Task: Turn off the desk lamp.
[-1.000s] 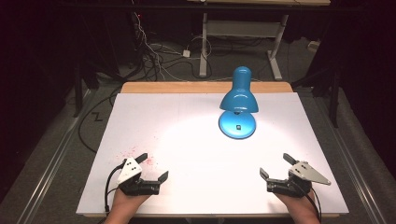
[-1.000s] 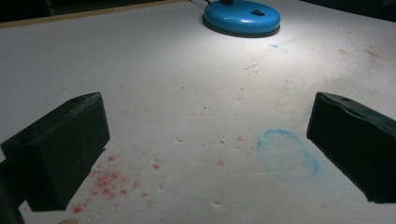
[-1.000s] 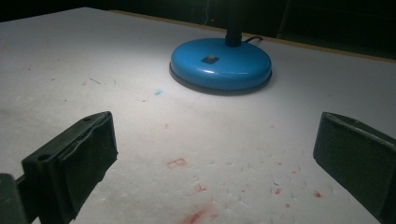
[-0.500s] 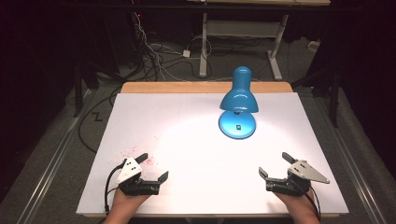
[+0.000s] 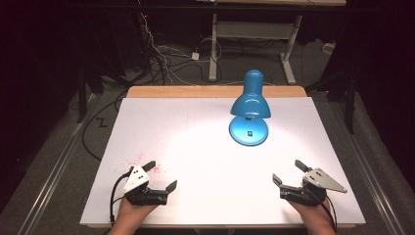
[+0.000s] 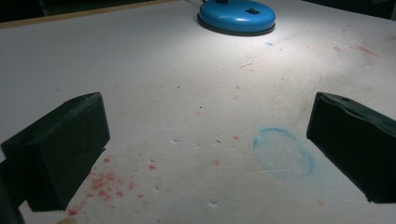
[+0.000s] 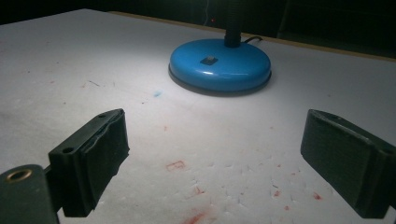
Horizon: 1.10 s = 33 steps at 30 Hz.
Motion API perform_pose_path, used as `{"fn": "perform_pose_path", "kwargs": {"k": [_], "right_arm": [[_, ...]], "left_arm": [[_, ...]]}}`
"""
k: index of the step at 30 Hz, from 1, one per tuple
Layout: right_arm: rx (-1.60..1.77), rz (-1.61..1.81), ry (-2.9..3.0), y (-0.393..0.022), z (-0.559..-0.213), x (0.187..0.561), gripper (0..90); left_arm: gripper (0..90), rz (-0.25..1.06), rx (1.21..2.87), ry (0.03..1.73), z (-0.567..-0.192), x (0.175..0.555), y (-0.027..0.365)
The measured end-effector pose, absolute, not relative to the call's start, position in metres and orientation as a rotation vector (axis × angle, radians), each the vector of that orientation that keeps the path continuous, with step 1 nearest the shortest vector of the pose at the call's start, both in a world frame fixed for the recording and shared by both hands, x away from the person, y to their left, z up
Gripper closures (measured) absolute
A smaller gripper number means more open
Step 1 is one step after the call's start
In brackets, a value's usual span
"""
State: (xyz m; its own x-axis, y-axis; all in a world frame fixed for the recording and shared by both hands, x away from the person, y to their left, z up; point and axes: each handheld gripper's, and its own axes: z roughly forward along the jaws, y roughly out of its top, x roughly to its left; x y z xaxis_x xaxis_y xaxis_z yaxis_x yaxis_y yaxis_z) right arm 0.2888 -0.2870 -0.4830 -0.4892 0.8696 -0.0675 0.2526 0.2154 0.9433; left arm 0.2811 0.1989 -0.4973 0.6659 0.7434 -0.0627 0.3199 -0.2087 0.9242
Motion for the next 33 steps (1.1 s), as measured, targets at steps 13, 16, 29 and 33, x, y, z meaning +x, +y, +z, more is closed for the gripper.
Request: {"fn": "perform_pose_path", "kwargs": {"k": [13, 16, 29, 33], "right_arm": [[1.058, 1.284, 1.878, -0.2875, -0.4836, 0.2896, 18.6], [1.058, 1.285, 1.884, -0.2877, -0.4835, 0.2903, 21.8], [1.052, 1.287, 1.901, -0.2878, -0.4834, 0.2894, 39.0], [1.047, 1.292, 1.904, -0.2878, -0.4833, 0.2890, 44.9]], "left_arm": [[0.0, 0.484, 1.800, 0.846, -0.4973, 0.2809, 0.1987], [0.0, 0.484, 1.800, 0.846, -0.4974, 0.2809, 0.1988], [0.0, 0.486, 1.800, 0.844, -0.4974, 0.2807, 0.1985], [0.0, 0.487, 1.801, 0.844, -0.4974, 0.2806, 0.1983]]}}
